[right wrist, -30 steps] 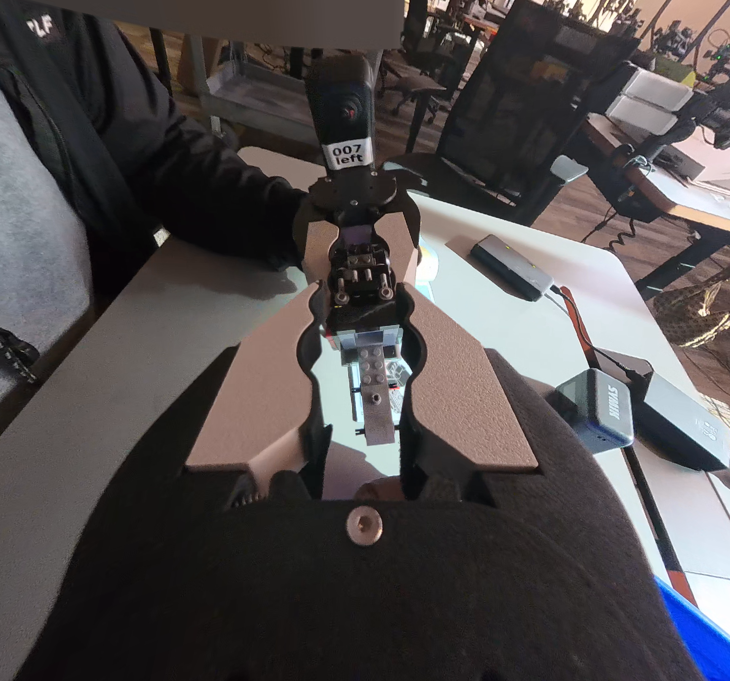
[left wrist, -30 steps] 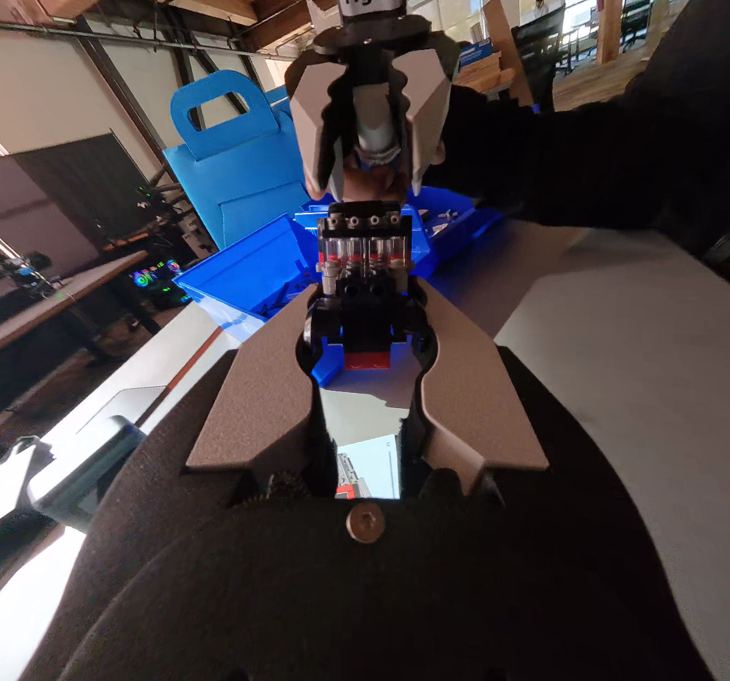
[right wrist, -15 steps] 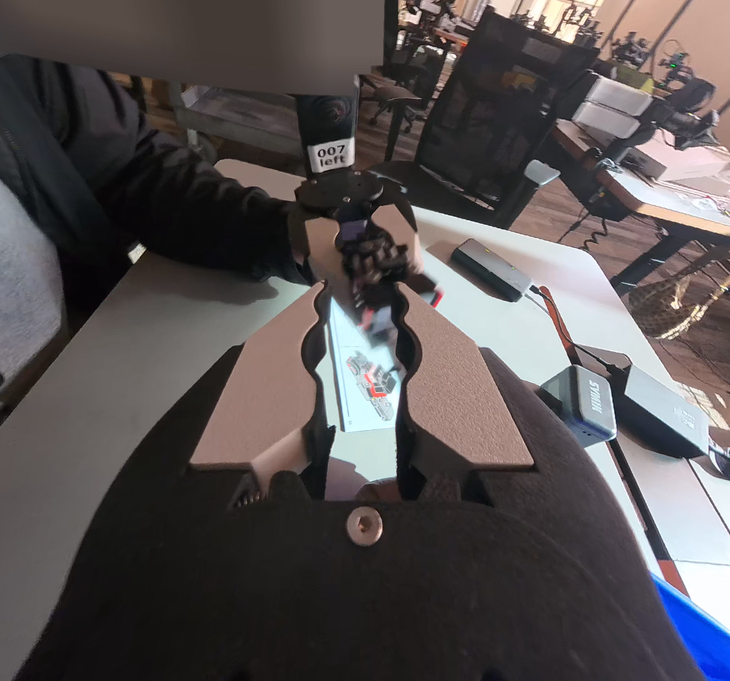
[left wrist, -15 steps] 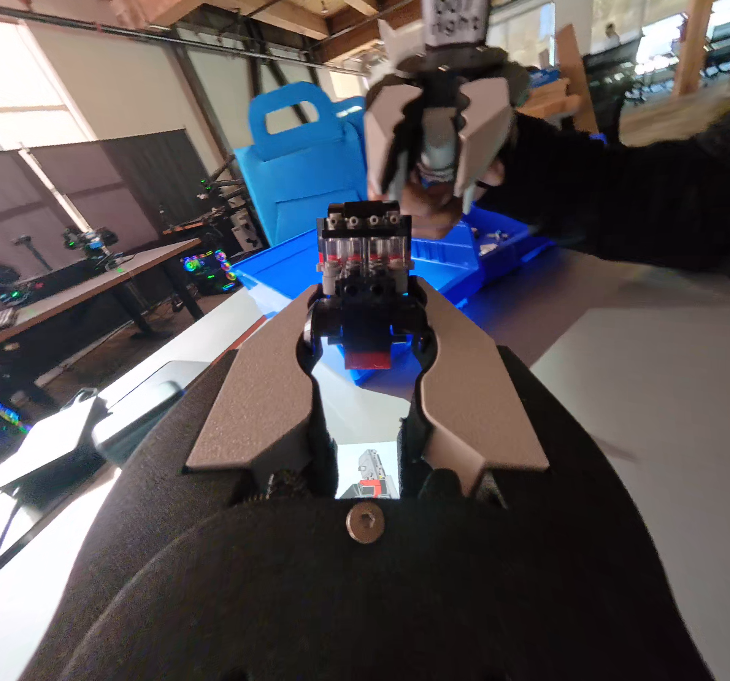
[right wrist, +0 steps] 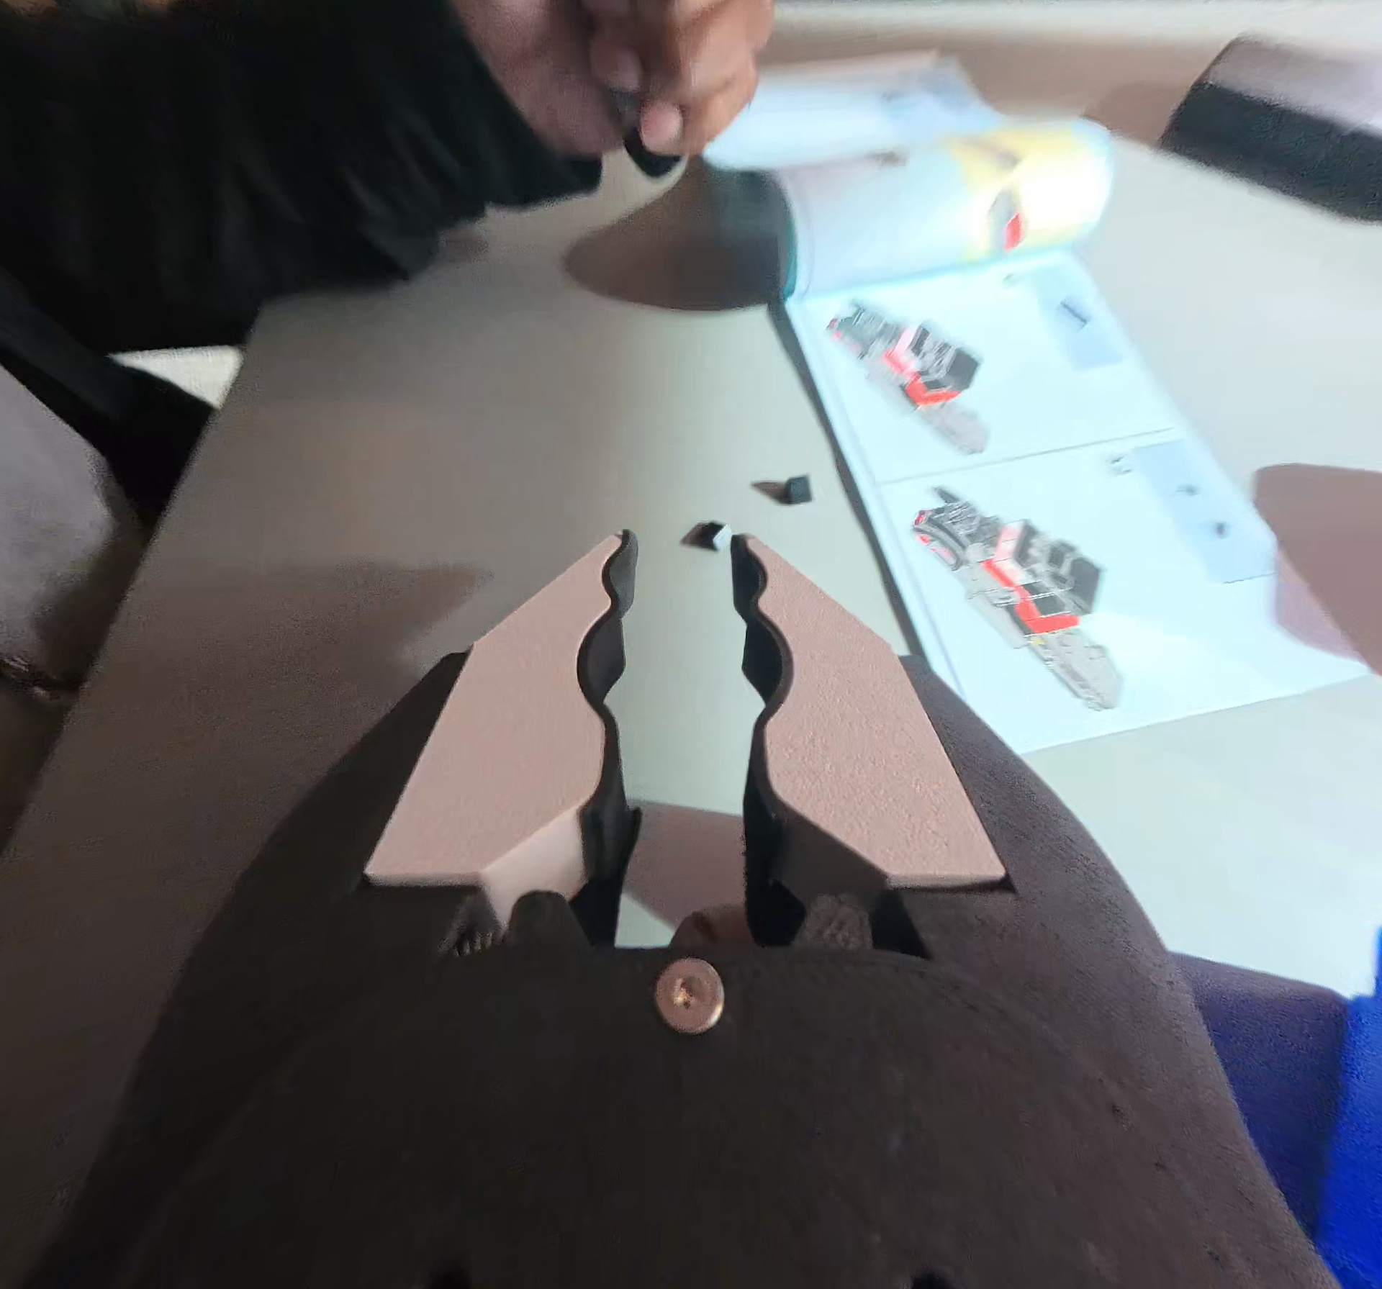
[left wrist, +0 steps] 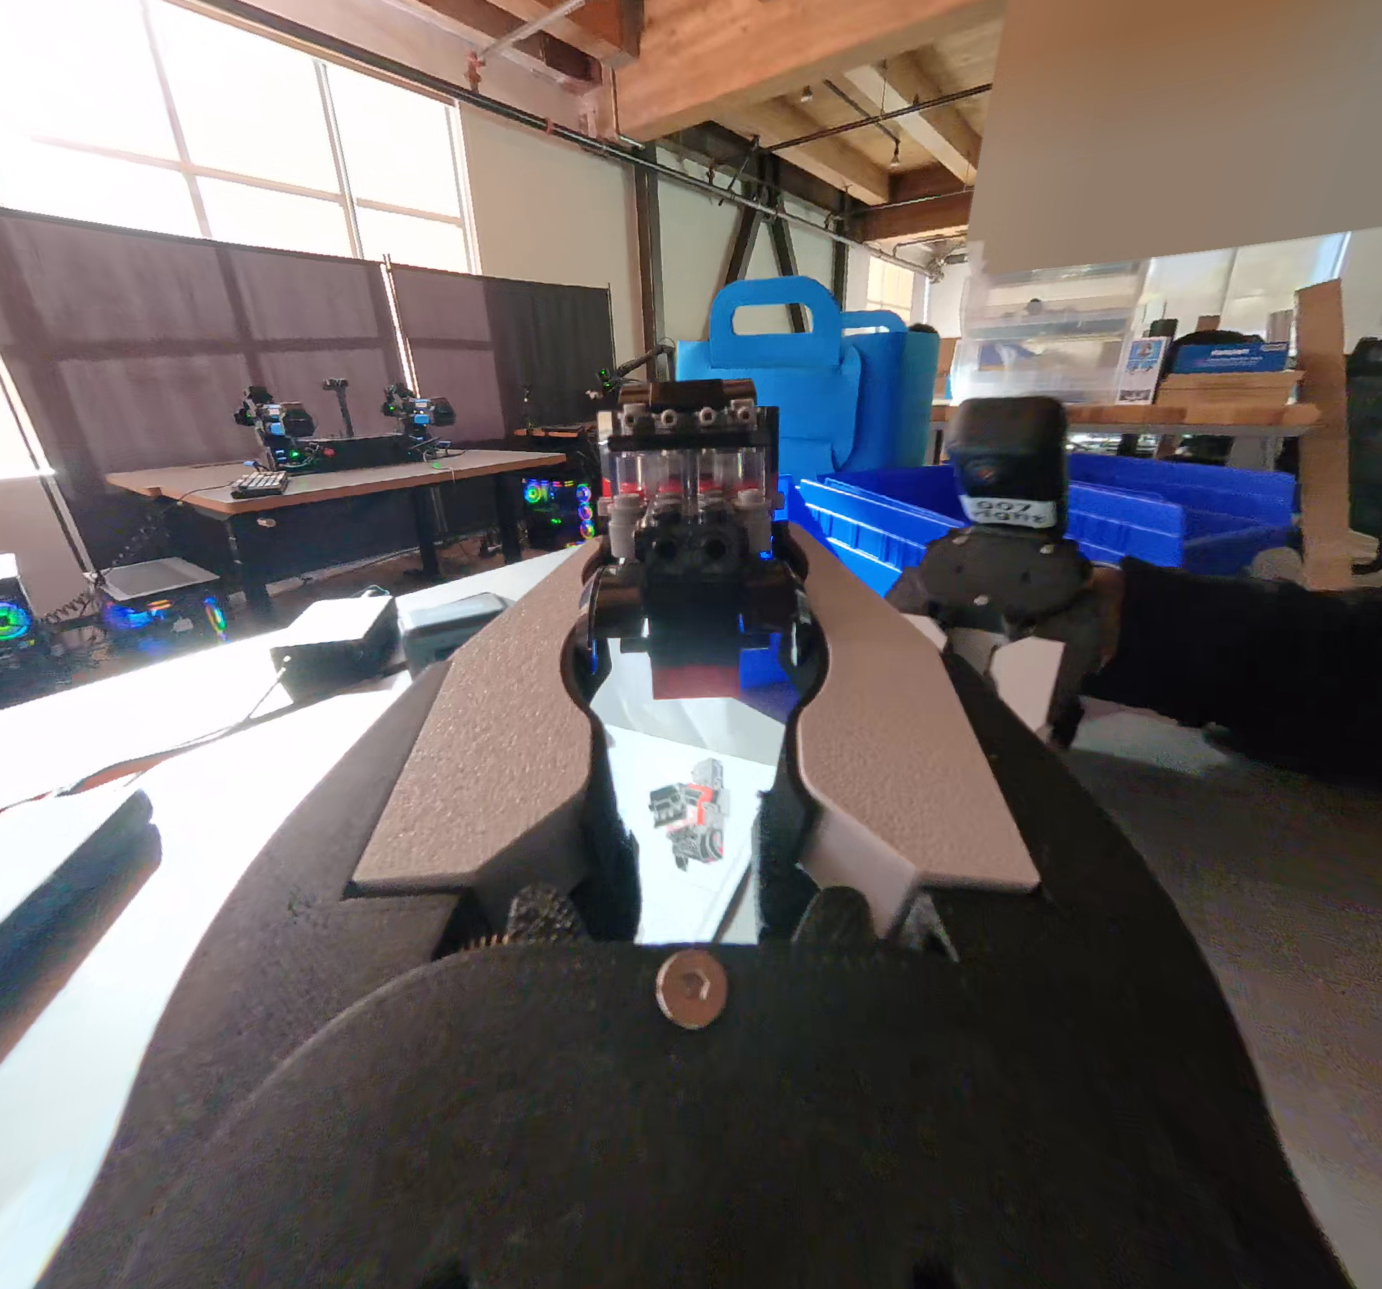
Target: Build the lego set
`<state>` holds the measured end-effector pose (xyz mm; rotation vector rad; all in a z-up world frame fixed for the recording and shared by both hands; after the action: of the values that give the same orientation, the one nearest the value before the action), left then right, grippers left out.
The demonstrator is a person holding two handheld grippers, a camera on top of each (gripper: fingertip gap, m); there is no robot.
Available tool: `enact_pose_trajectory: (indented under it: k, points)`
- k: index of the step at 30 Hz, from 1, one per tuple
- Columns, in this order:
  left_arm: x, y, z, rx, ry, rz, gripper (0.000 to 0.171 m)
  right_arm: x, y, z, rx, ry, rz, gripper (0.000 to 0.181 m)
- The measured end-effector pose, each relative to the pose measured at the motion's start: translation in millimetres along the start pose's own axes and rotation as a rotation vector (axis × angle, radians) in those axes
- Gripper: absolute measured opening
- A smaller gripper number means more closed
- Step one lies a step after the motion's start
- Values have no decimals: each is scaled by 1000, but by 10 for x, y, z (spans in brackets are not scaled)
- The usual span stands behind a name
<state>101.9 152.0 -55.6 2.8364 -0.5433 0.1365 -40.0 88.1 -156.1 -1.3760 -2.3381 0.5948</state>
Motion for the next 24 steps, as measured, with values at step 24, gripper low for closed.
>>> enact_pose_trajectory:
  k: [24]
  points:
    - [116,-342,-25,-85,-174,67,44,-39,417,39,179,-64,149,12]
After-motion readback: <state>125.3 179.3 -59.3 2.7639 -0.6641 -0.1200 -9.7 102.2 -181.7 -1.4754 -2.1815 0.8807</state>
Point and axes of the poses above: each gripper's, where its closed fingertips meet, y out along the fingers, z out of its underside, x = y × z across the jaws, the point moved 5 cm from there along -y, back along the fingers, and after that the axes turned 6 degrees about y, right-handed, at the moved point
